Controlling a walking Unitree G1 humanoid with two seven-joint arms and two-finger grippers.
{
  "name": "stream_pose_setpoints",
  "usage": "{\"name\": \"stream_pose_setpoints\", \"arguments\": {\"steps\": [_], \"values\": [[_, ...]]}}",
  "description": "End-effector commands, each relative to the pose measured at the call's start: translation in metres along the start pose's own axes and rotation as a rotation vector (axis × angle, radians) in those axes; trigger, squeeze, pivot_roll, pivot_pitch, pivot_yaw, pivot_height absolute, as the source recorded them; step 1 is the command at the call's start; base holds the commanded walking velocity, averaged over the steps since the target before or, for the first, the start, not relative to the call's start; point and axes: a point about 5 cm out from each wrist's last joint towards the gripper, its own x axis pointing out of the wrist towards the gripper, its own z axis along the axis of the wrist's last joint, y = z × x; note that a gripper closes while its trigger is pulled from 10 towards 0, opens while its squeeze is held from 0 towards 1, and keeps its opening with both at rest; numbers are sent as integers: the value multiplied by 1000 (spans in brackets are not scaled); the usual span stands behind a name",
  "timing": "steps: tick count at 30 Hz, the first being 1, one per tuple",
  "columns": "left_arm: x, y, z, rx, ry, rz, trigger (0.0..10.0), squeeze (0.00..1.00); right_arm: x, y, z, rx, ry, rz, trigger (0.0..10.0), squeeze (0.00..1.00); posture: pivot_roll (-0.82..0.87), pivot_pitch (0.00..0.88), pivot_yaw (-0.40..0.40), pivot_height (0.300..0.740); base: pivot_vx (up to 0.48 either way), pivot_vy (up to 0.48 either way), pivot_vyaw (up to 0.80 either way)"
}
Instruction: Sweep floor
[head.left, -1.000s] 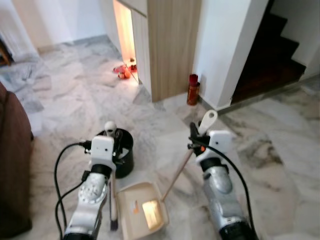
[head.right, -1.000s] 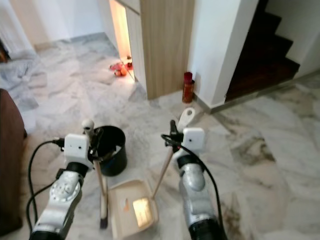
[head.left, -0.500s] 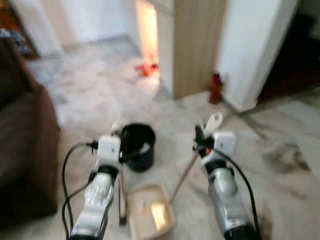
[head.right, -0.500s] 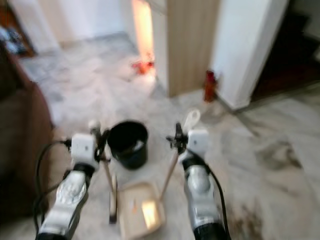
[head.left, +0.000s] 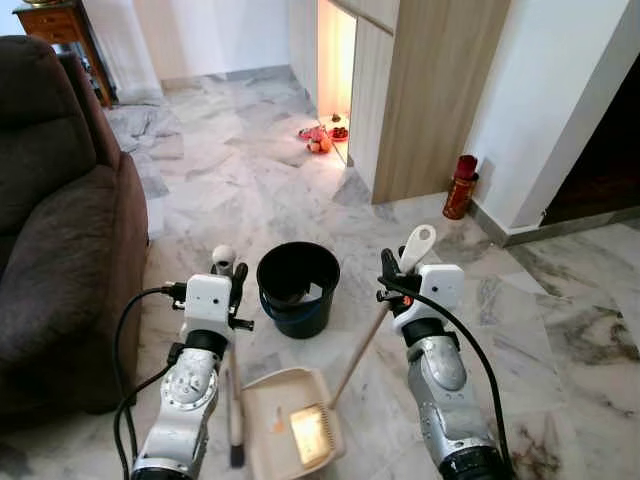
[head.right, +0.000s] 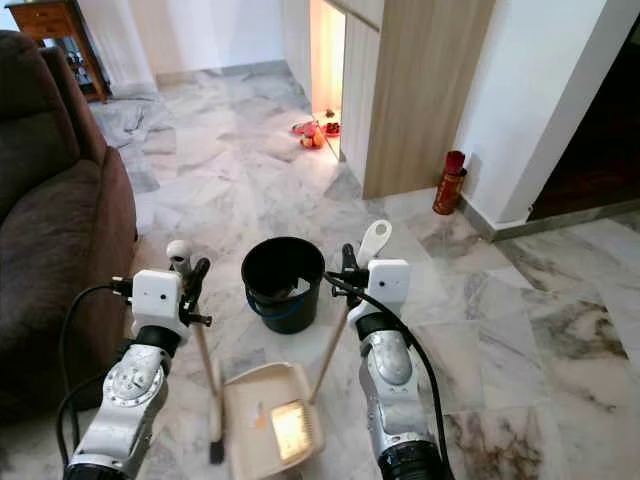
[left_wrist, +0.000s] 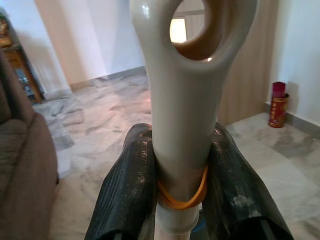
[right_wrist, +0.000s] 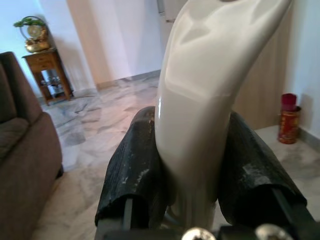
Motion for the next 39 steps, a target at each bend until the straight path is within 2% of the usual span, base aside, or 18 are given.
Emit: {"name": "stream_pose_setpoints", "arguments": {"steps": [1,4,25,30,39], "values": [[4,2,10,26,-39,-8,10000,0,5,4,13,10,-68,5,10000,0,144,0,30,740,0,0,794],[4,1,10,27,-34,-6,10000,0,5,4,13,13,-65,6,10000,0,143,0,29,740,190,0,800],[5,2,9,26,-27,9,10000,0,7,4,14,10,-59,18,10000,0,142,0,22,740,369,0,0],[5,2,9,27,-29,9,10000,0,7,5,13,32,-56,16,10000,0,145,0,23,740,388,0,424],[5,1,10,26,-38,3,10000,0,6,6,13,27,-55,25,10000,0,139,0,28,740,0,0,0]]}}
